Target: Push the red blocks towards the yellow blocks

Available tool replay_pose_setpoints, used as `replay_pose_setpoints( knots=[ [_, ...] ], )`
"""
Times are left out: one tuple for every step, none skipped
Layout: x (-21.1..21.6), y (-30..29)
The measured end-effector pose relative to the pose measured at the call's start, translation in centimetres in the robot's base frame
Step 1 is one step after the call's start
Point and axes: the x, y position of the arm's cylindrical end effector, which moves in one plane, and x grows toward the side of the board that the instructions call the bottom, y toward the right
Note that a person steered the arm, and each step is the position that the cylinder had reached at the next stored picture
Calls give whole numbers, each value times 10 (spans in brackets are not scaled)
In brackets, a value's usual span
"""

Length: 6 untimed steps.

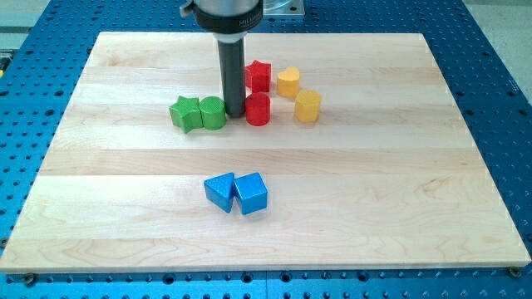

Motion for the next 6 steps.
replay_pose_setpoints(
  knots=[
    [34,0],
    [48,7],
    [30,17],
    [5,17],
    [0,13],
    [-15,13]
  ],
)
